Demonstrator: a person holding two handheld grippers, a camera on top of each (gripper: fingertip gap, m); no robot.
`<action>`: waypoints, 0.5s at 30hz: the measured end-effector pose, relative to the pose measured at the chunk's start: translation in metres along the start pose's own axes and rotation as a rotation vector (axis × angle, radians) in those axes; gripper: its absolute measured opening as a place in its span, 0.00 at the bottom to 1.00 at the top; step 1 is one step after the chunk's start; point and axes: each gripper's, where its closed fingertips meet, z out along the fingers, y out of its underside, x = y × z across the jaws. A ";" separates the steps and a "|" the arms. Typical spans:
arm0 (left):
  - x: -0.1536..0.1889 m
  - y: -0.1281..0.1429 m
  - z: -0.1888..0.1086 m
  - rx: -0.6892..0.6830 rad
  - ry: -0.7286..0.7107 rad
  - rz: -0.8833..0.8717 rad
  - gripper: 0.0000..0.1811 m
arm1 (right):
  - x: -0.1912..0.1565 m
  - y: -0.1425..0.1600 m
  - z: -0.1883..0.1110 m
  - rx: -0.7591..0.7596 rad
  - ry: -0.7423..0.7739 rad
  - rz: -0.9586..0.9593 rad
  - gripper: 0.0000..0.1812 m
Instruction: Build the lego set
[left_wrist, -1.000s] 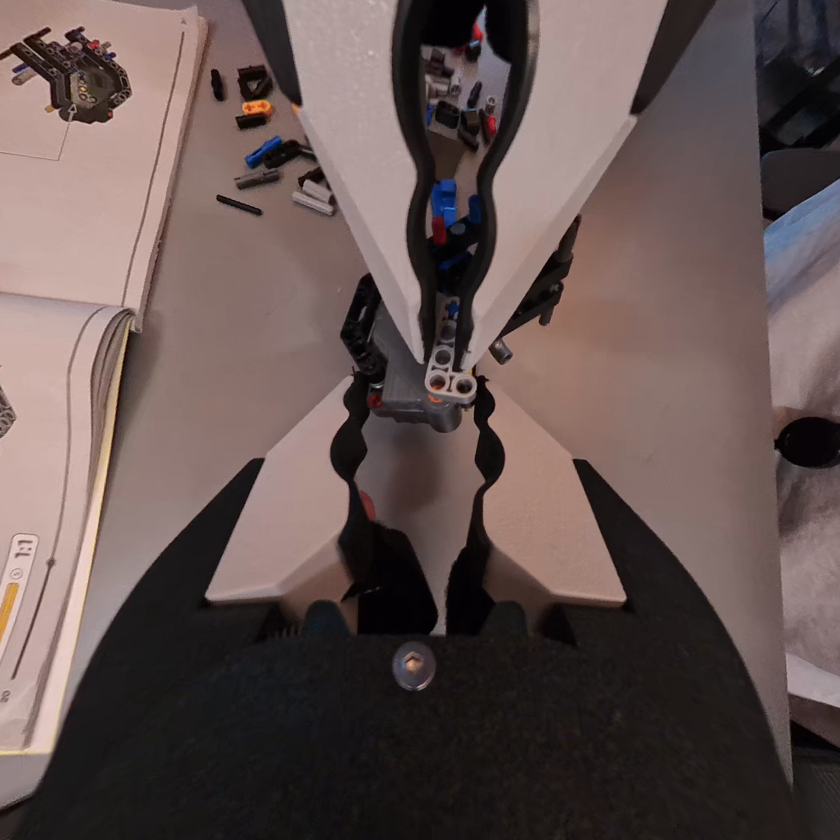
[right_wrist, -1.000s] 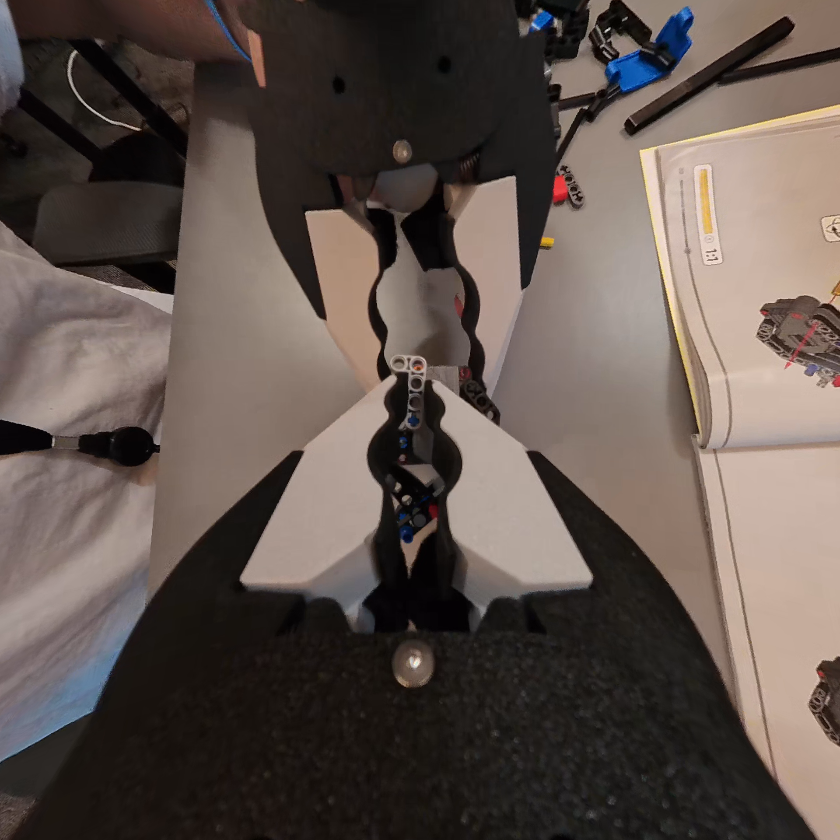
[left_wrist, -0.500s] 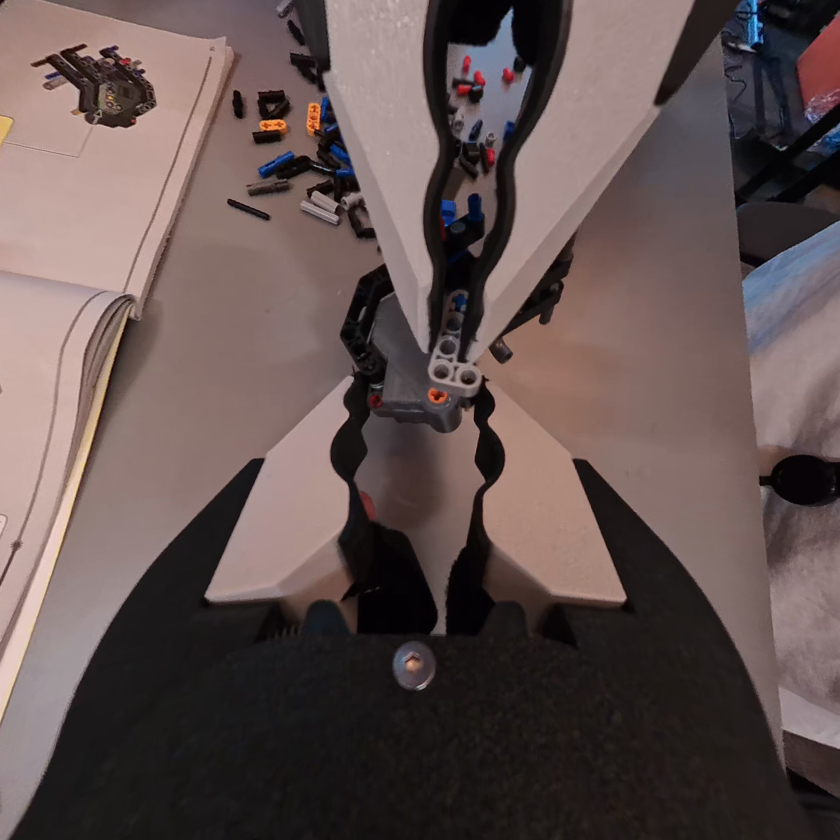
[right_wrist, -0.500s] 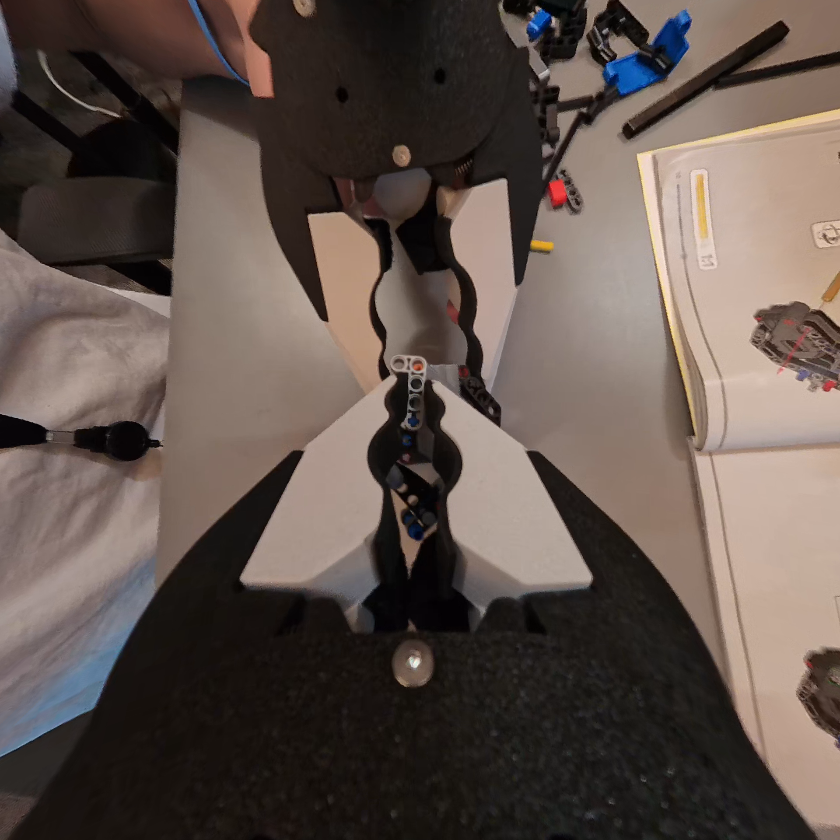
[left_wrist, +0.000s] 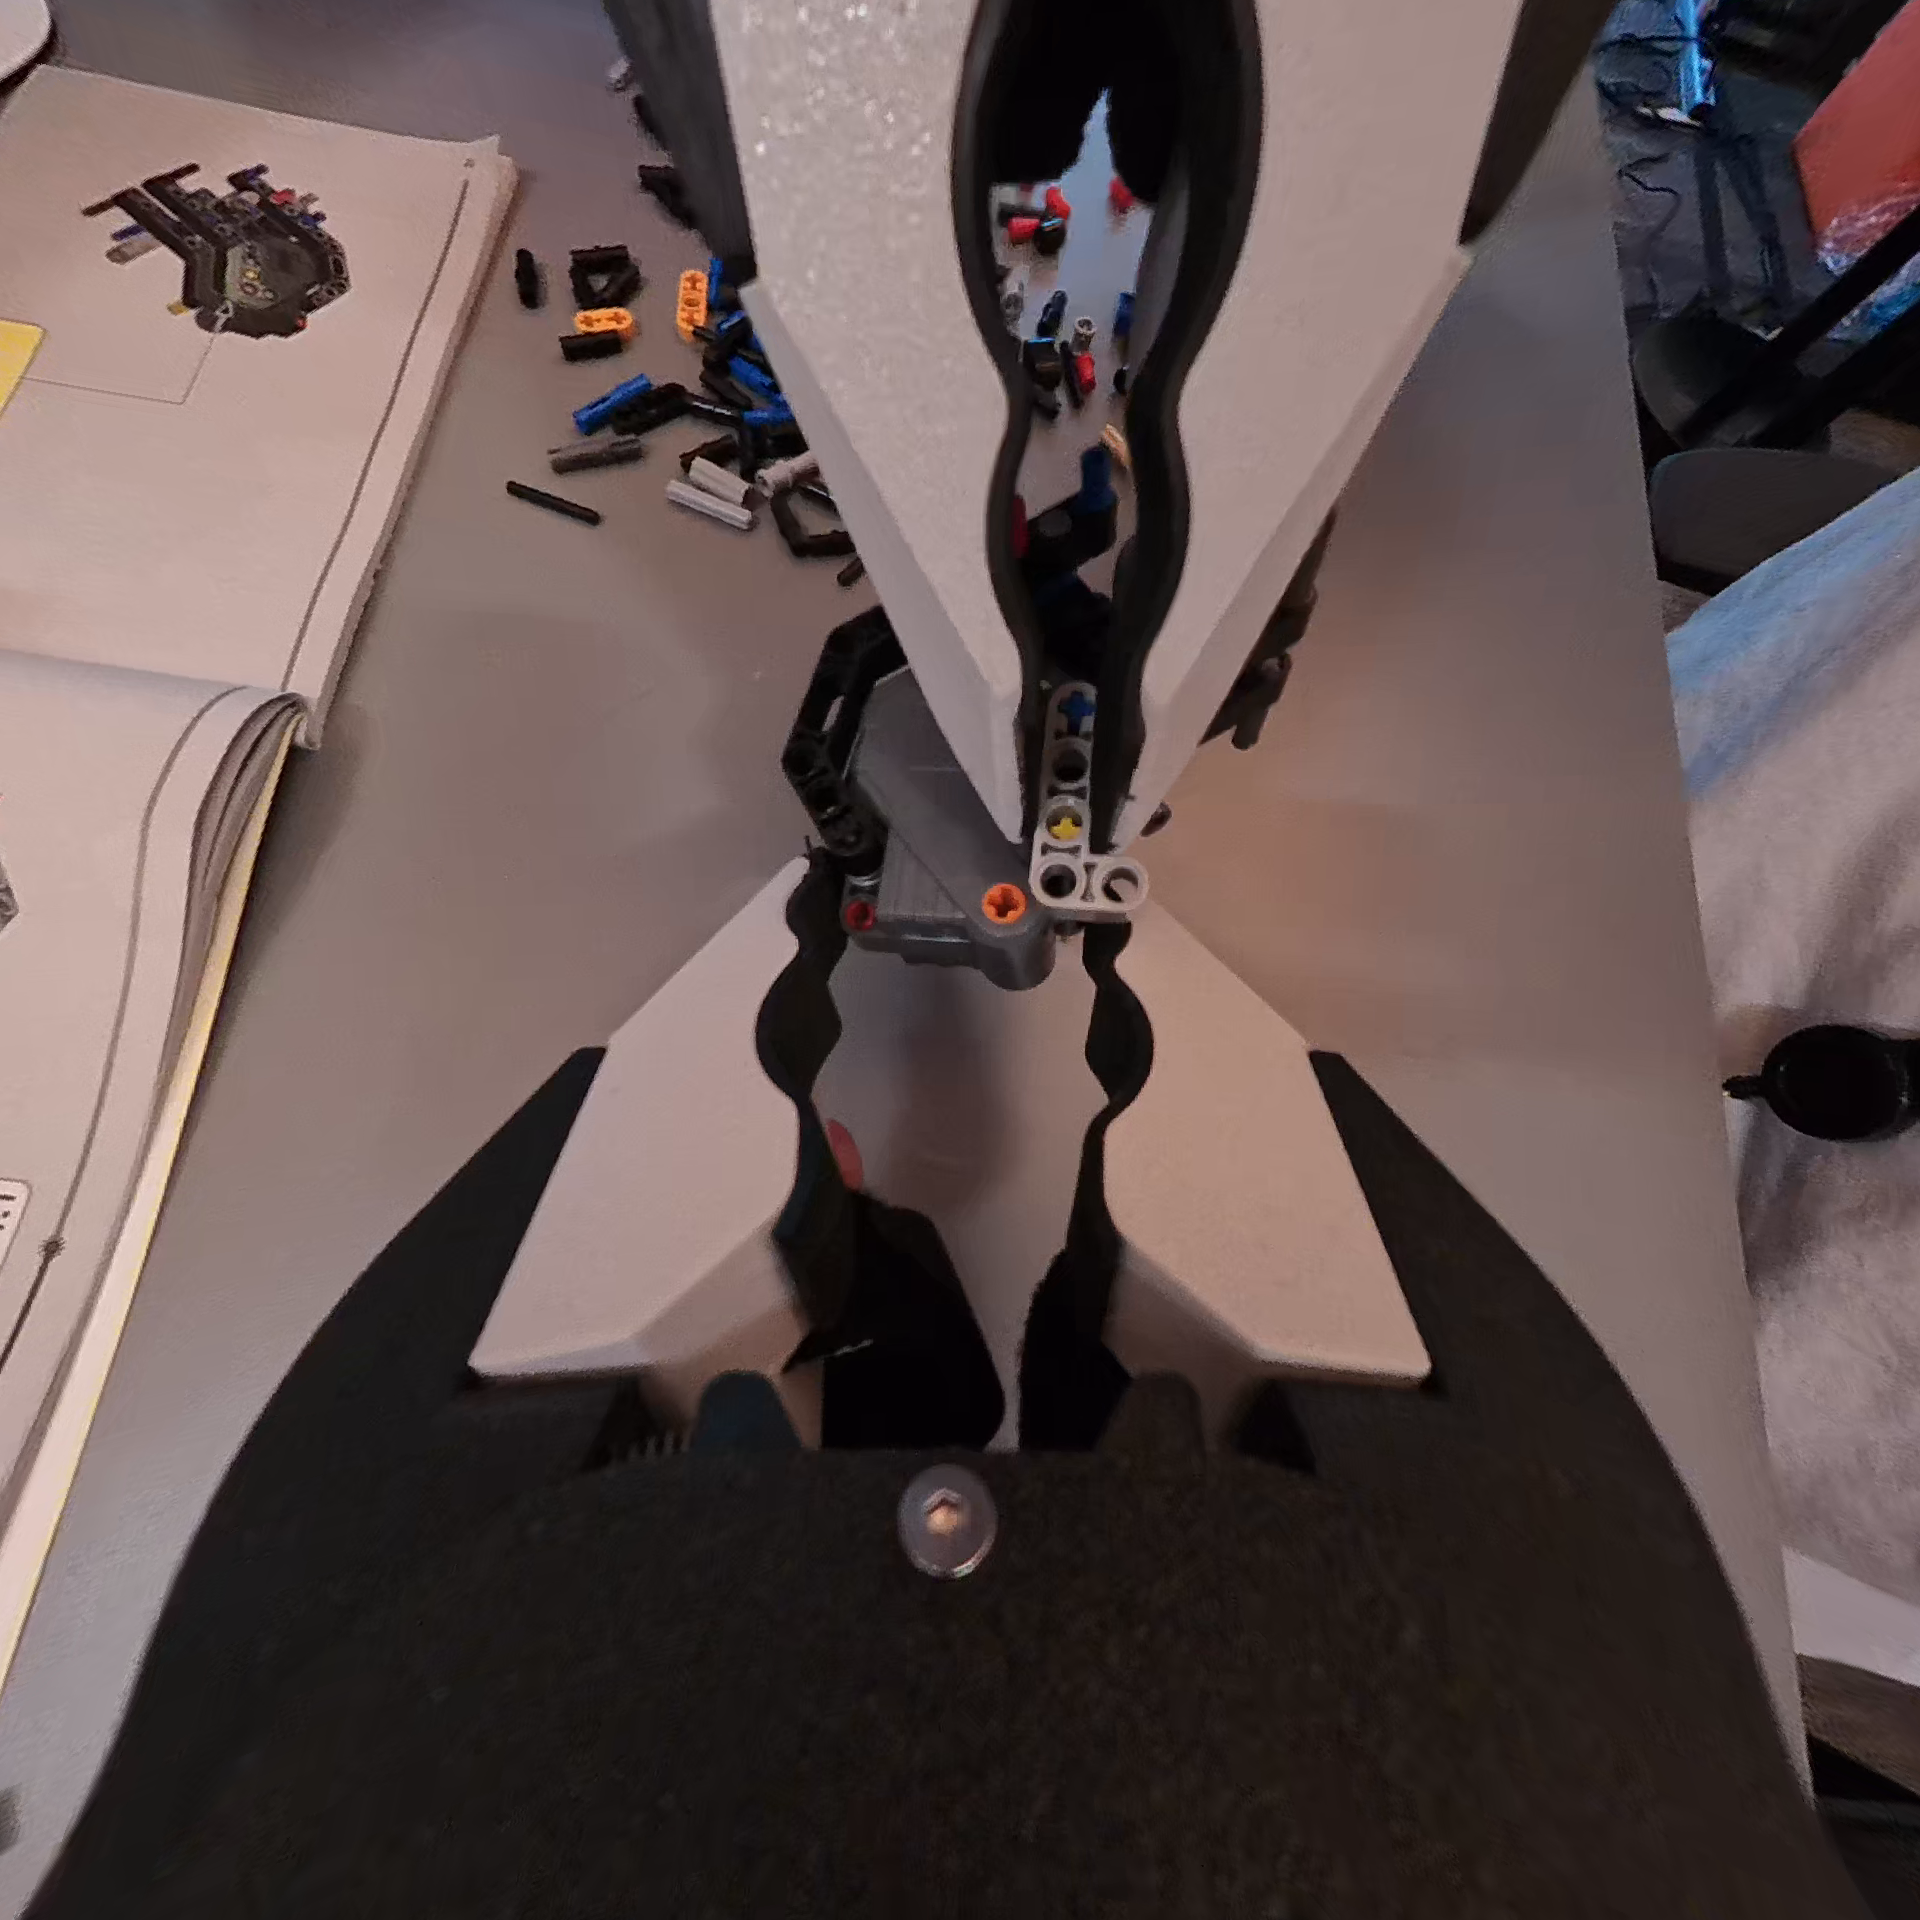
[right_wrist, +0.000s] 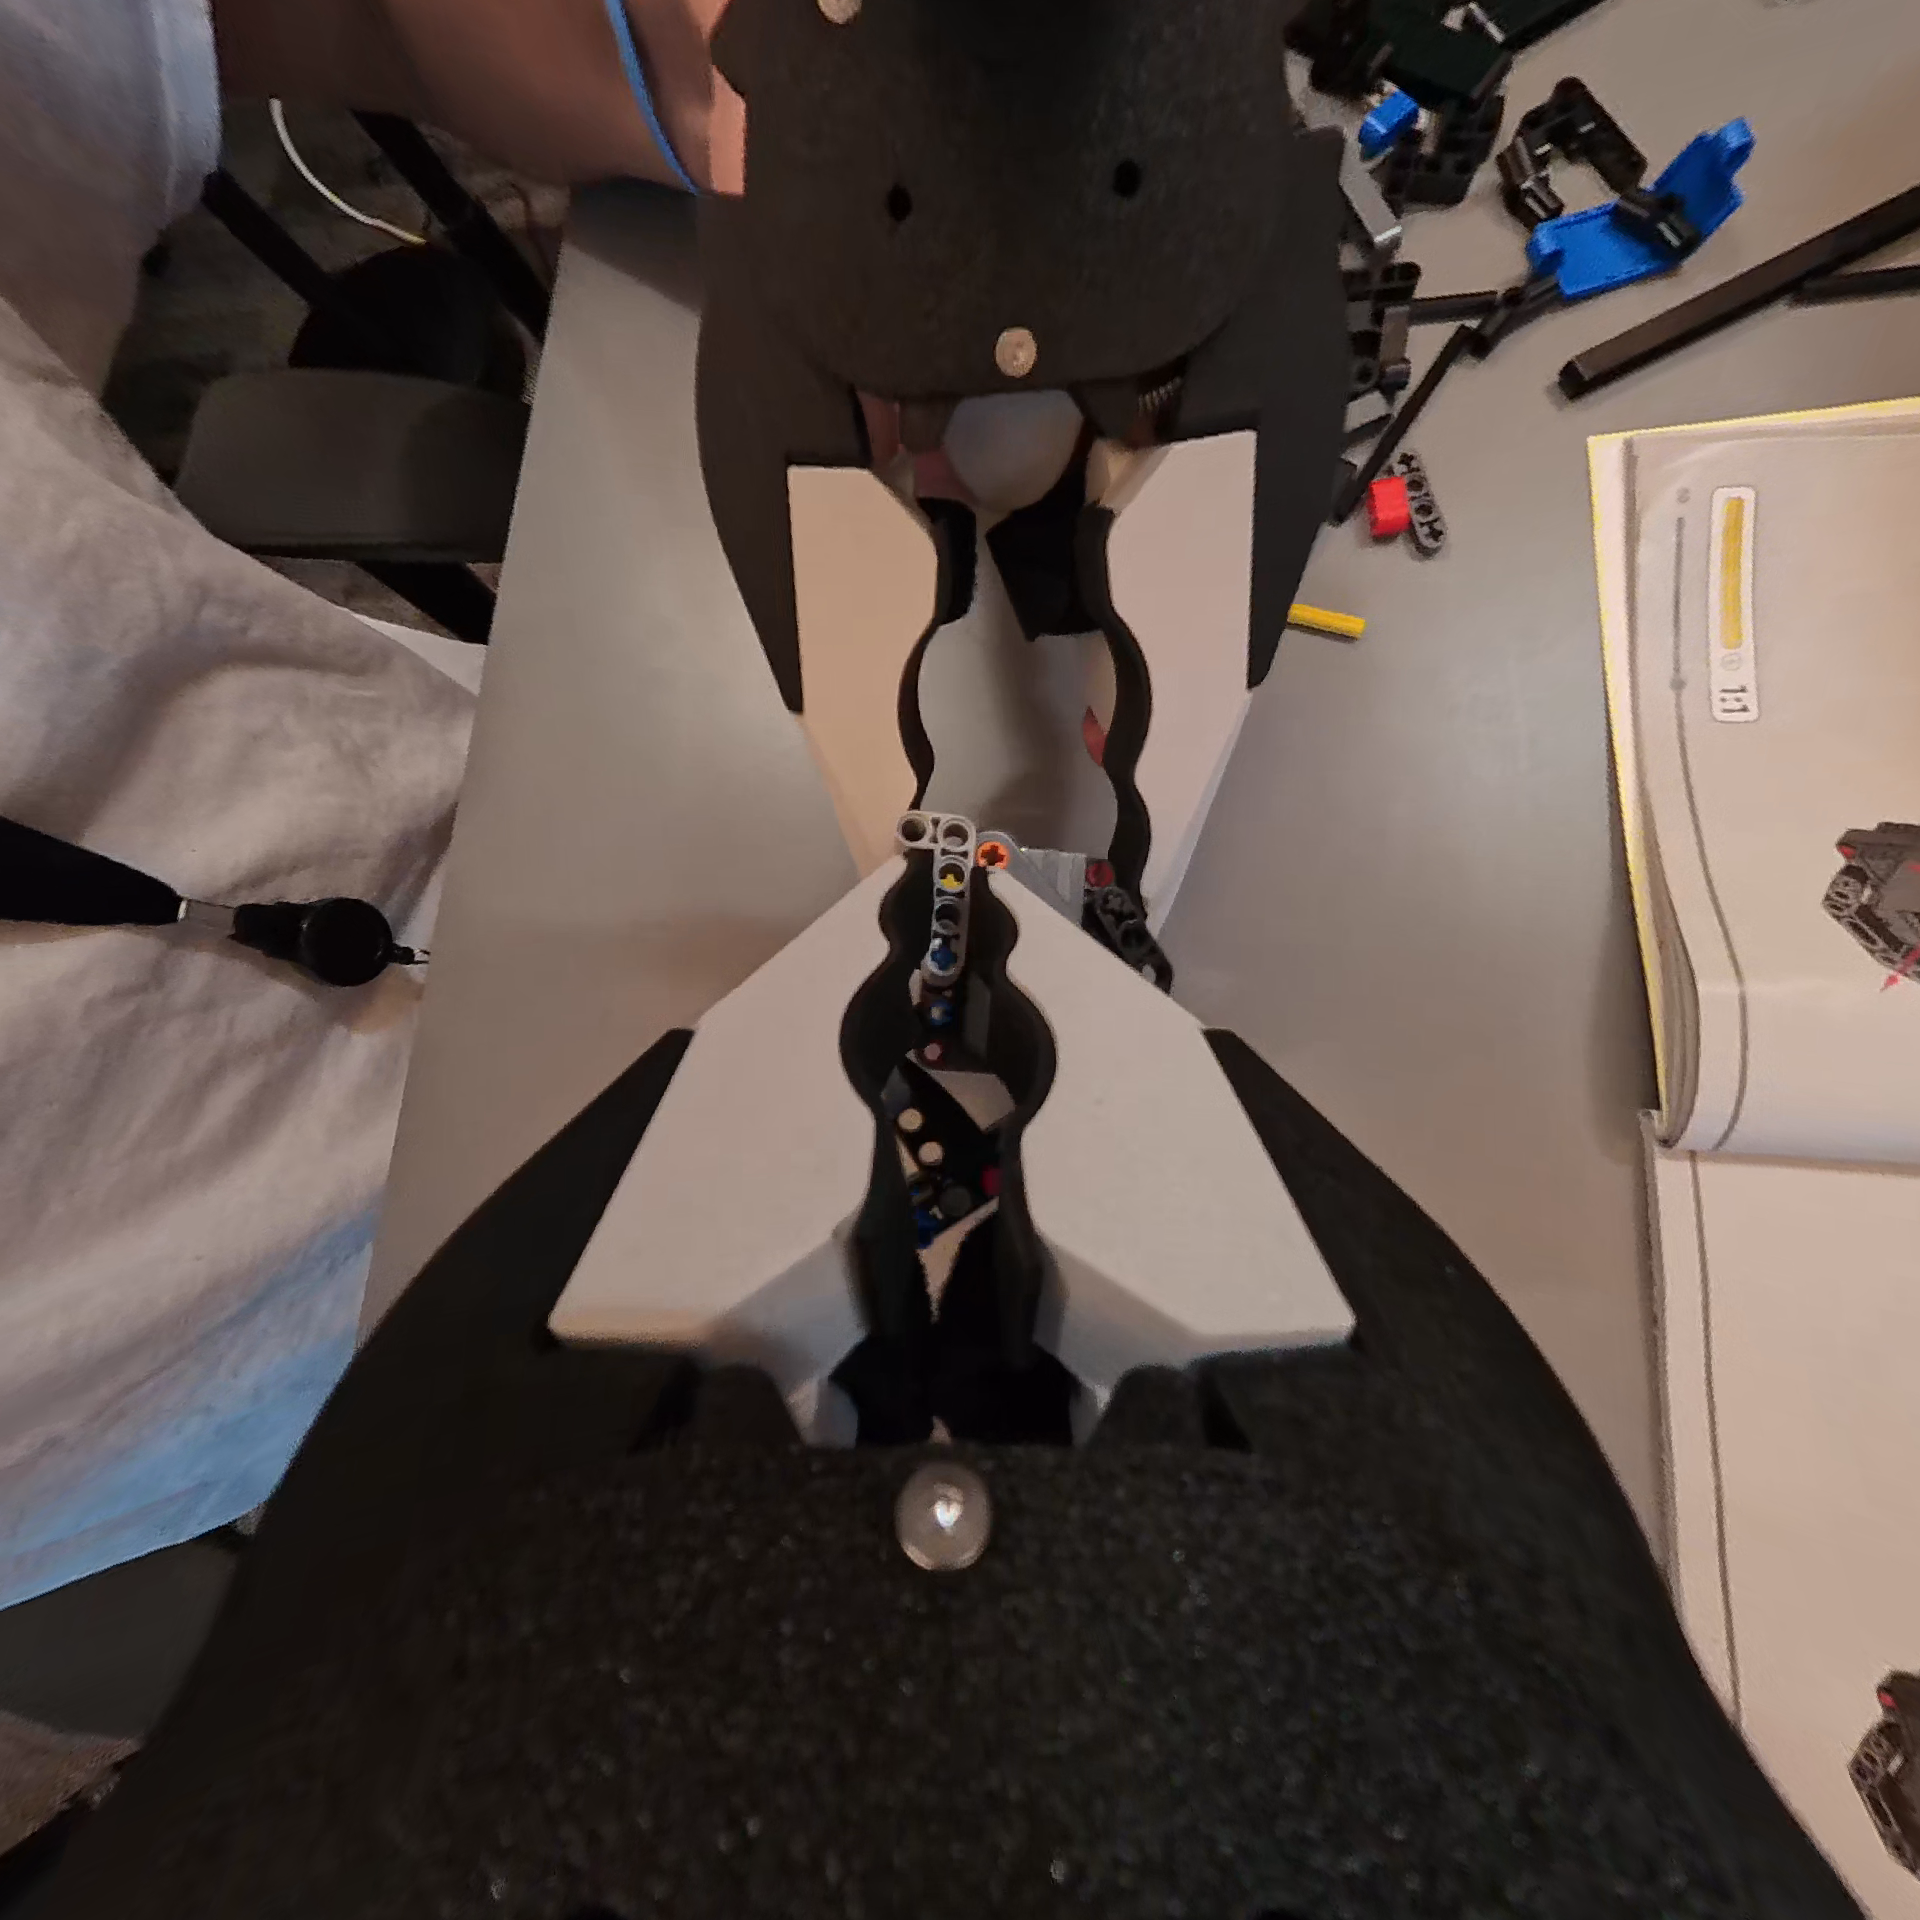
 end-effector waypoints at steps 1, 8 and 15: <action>0.001 -0.001 -0.001 0.007 0.008 0.003 0.24 | -0.002 -0.001 -0.001 0.016 -0.019 -0.001 0.03; 0.007 -0.008 -0.001 0.061 0.058 -0.027 0.24 | -0.005 -0.003 -0.005 0.073 -0.086 0.005 0.03; 0.001 -0.009 0.000 0.069 0.042 -0.053 0.25 | 0.002 -0.004 -0.007 0.077 -0.032 0.002 0.03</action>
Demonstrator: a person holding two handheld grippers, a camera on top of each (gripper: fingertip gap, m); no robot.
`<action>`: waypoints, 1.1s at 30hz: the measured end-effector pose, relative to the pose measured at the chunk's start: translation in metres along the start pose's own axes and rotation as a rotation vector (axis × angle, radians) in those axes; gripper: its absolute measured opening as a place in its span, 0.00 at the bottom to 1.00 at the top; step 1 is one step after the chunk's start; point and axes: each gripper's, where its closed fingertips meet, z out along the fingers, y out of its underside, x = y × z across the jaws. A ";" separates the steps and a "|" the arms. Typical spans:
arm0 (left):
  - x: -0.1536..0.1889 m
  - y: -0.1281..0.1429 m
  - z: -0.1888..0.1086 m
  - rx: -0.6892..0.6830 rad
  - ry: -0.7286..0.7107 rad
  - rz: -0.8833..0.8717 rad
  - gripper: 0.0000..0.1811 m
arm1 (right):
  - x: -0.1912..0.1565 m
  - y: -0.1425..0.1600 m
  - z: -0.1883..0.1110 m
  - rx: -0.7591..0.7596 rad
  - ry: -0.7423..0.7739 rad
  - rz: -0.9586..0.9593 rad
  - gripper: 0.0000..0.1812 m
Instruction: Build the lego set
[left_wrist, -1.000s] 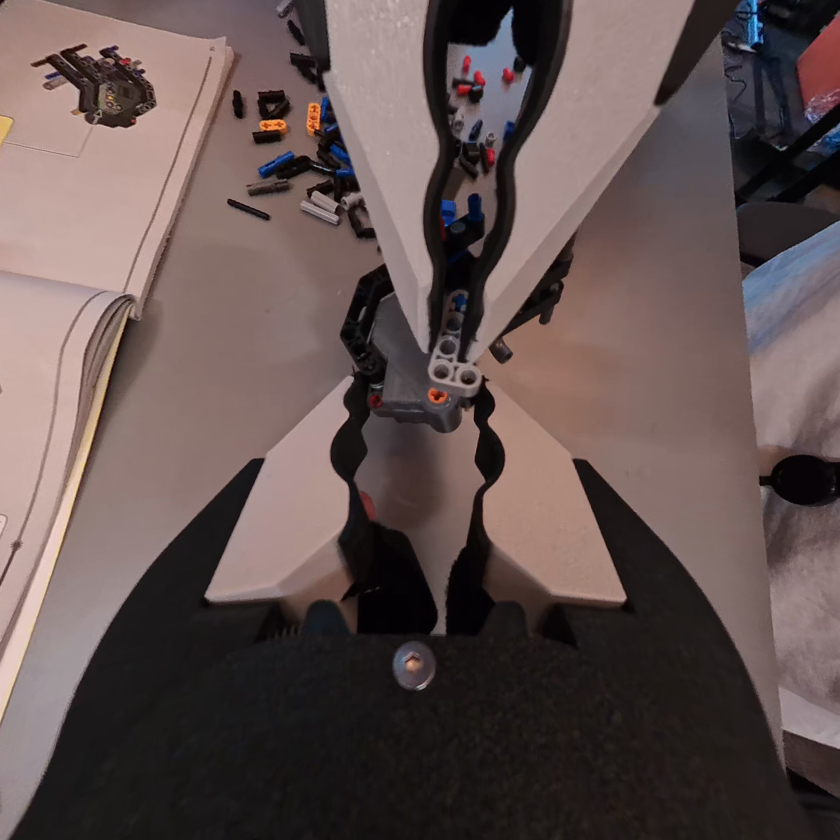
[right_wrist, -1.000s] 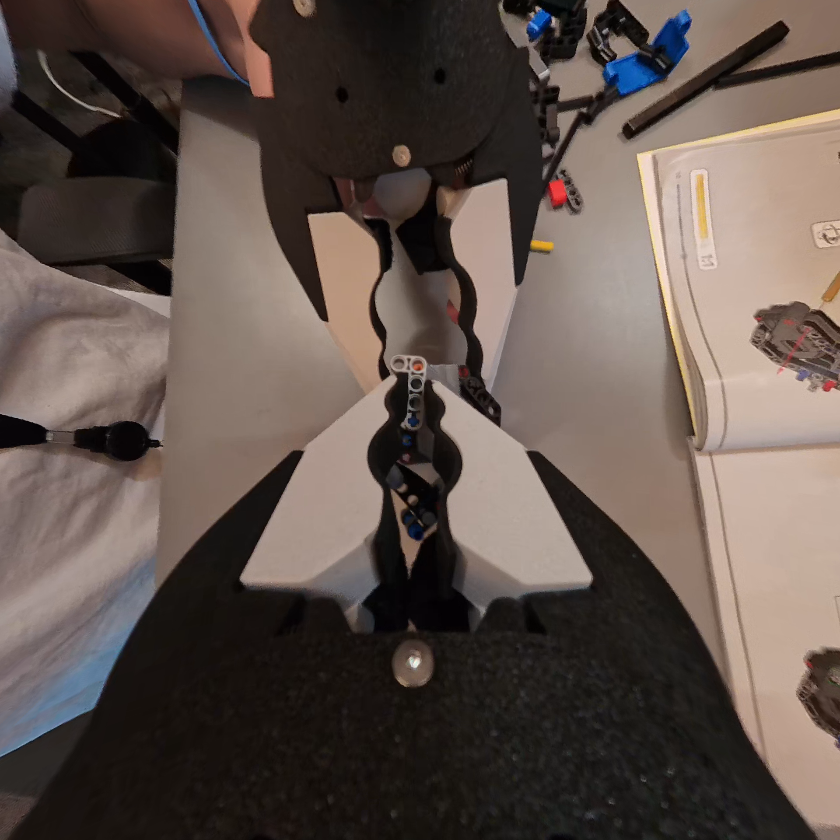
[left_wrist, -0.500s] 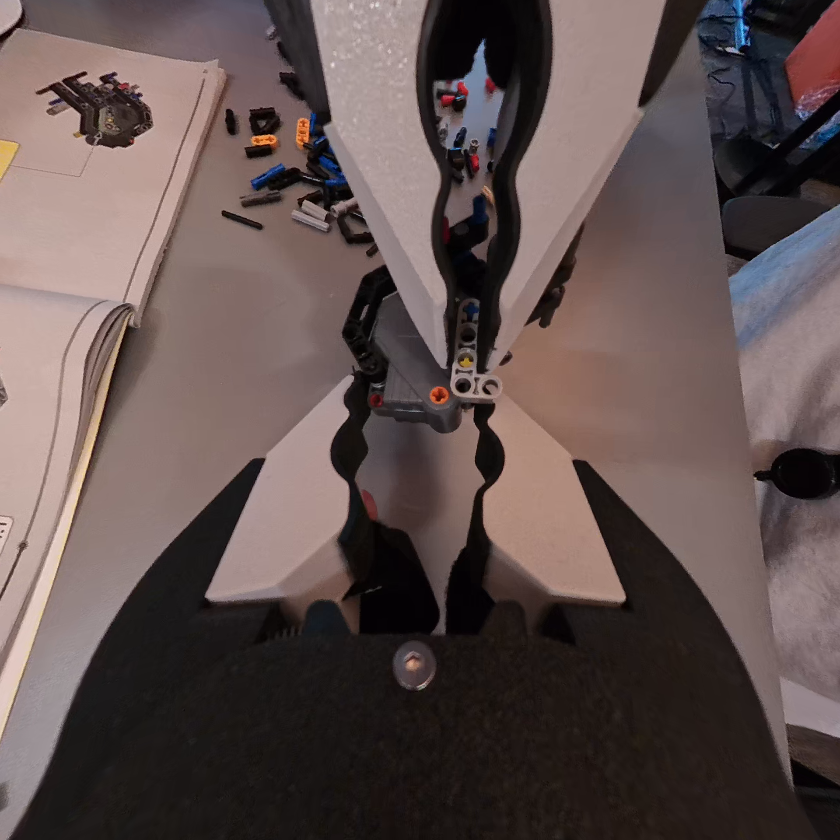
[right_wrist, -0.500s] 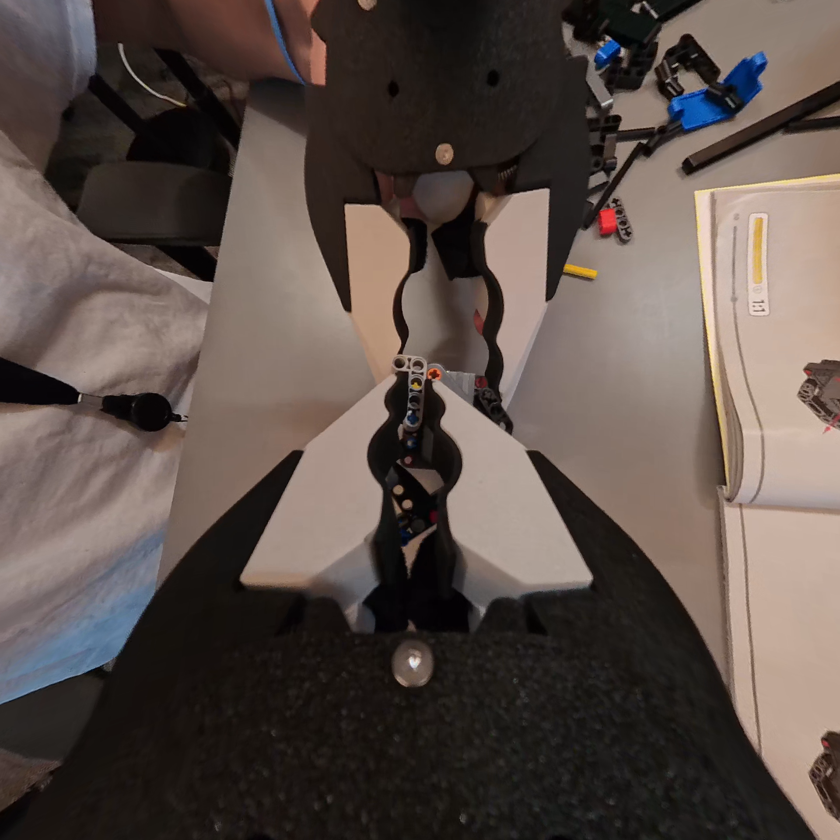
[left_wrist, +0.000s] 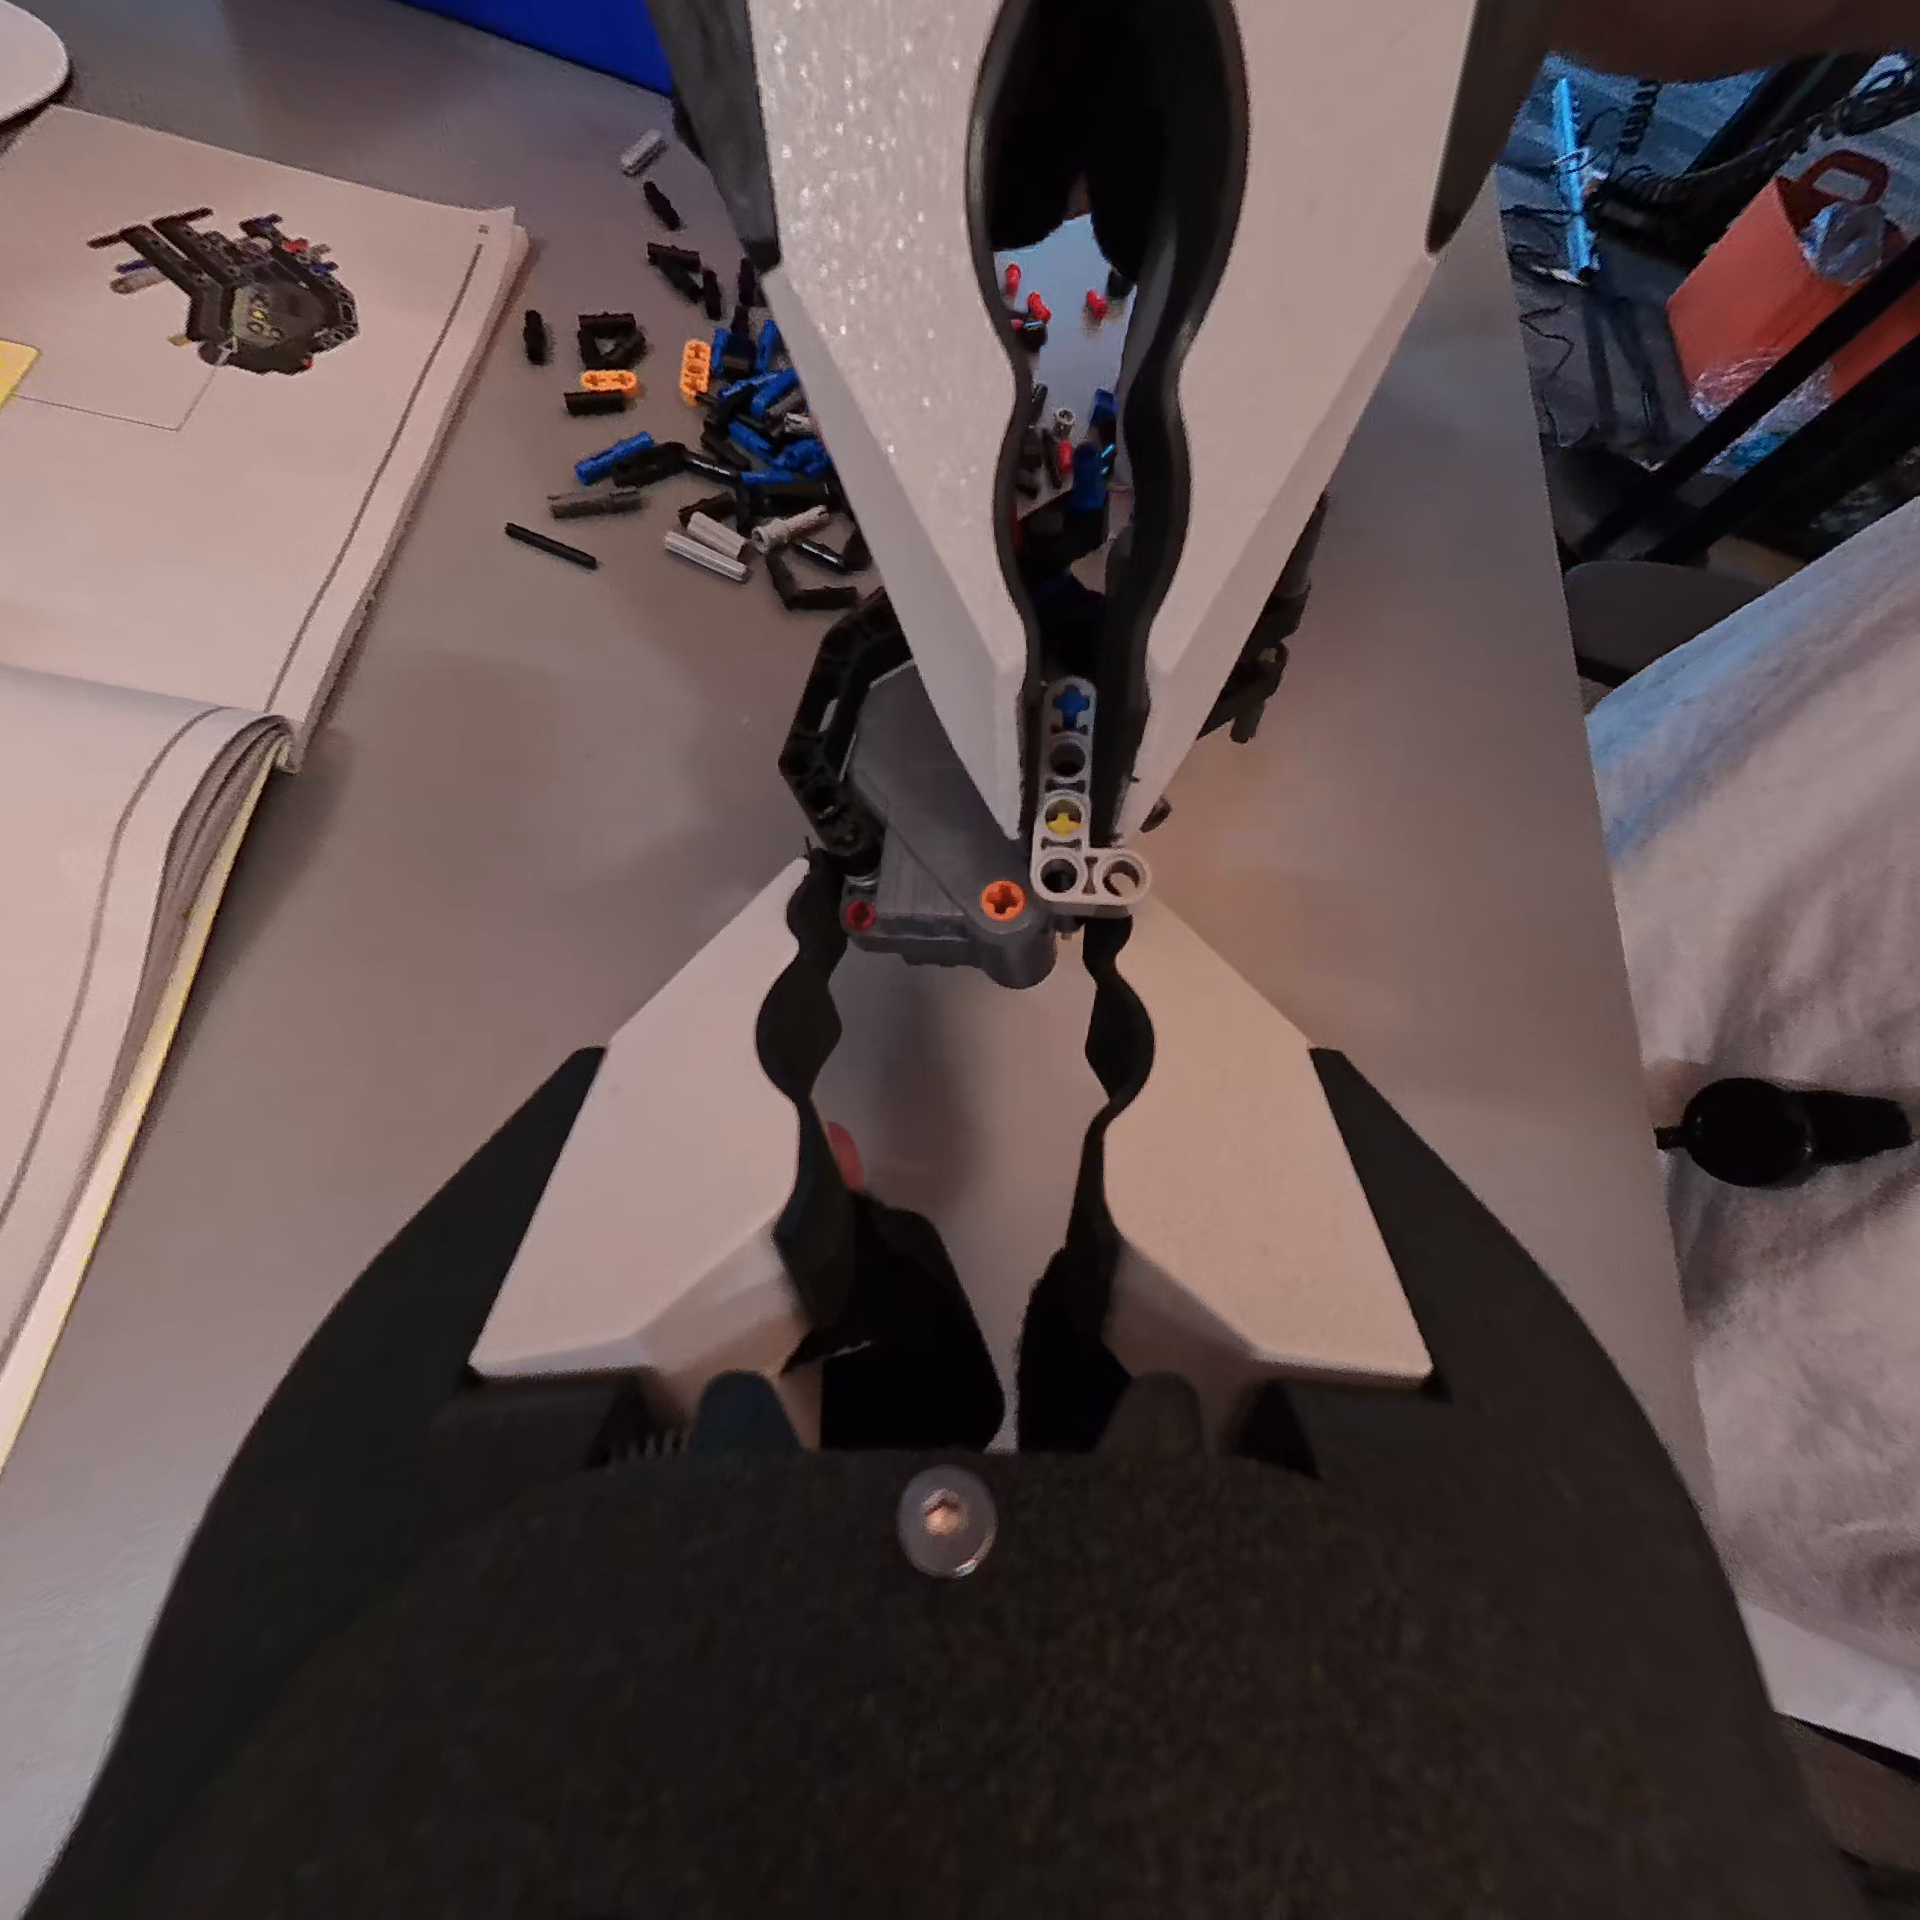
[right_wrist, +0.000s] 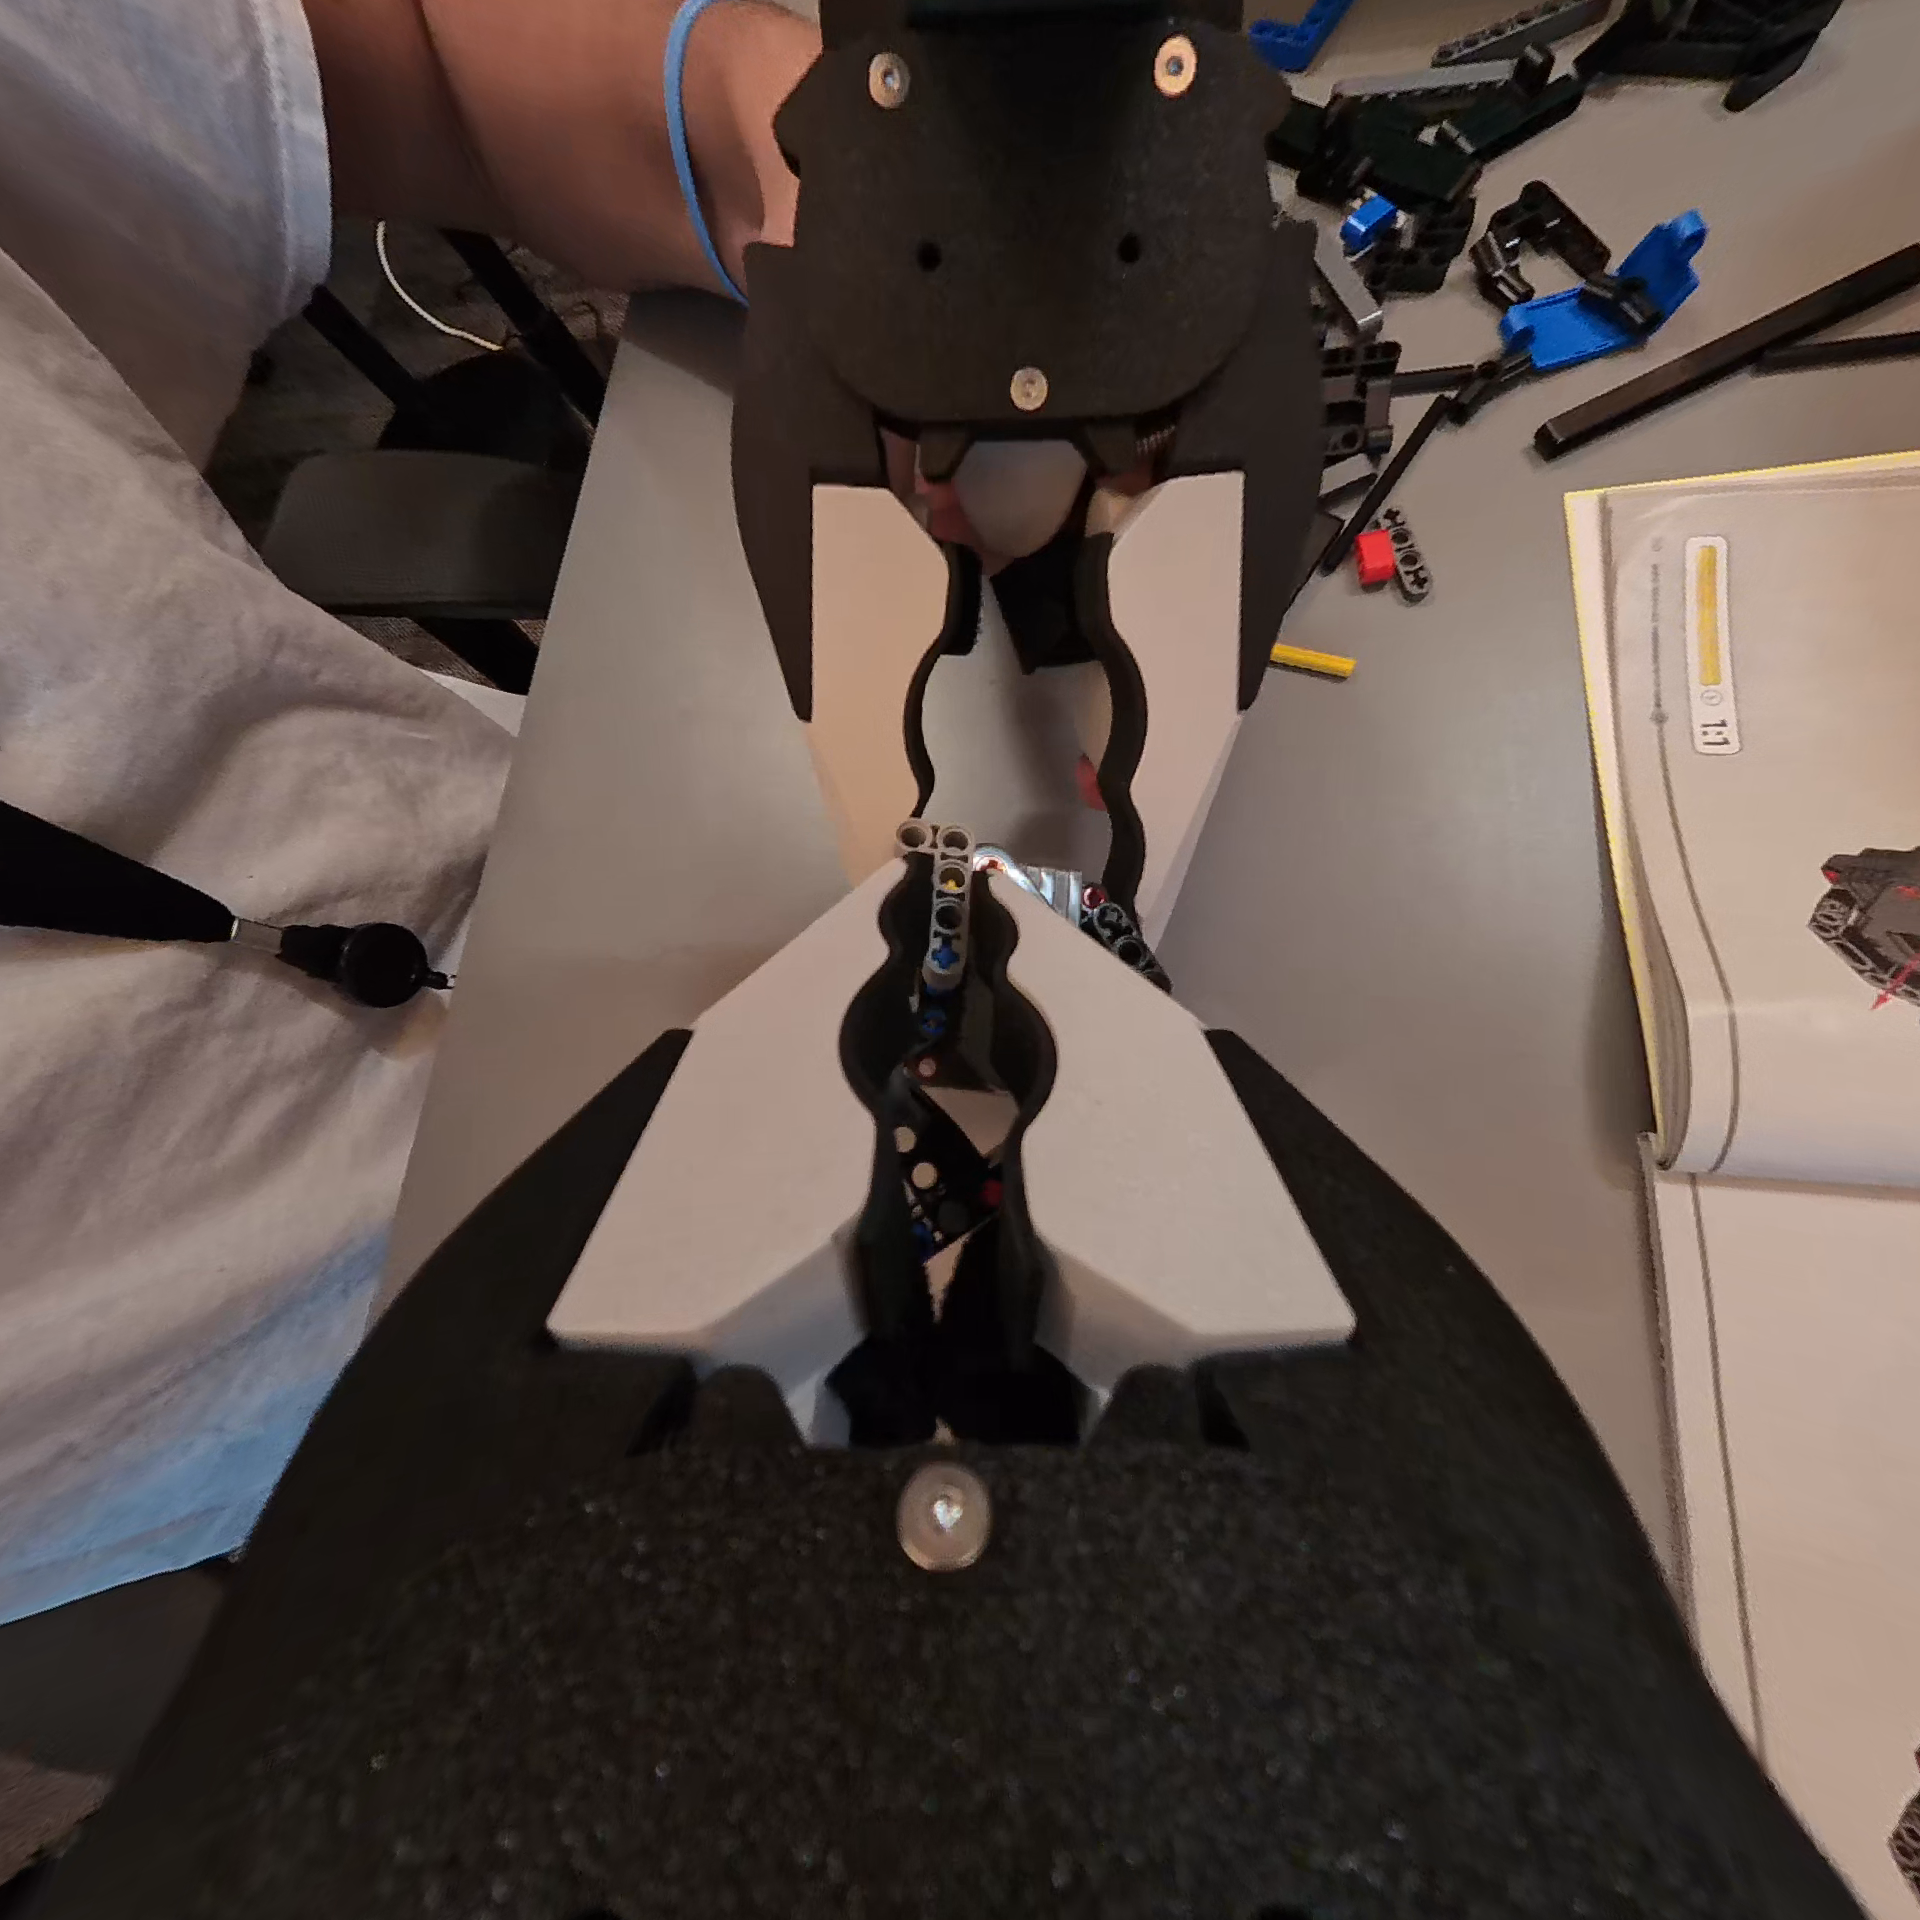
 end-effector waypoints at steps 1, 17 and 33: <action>-0.001 0.000 0.000 -0.003 -0.009 0.006 0.25 | 0.000 0.000 0.000 -0.011 0.005 -0.009 0.03; -0.004 0.004 0.002 -0.021 -0.046 0.029 0.25 | 0.005 0.001 -0.013 -0.093 0.062 -0.078 0.13; -0.006 0.001 0.002 0.011 -0.054 0.002 0.24 | 0.003 0.011 -0.009 -0.210 0.047 -0.100 0.03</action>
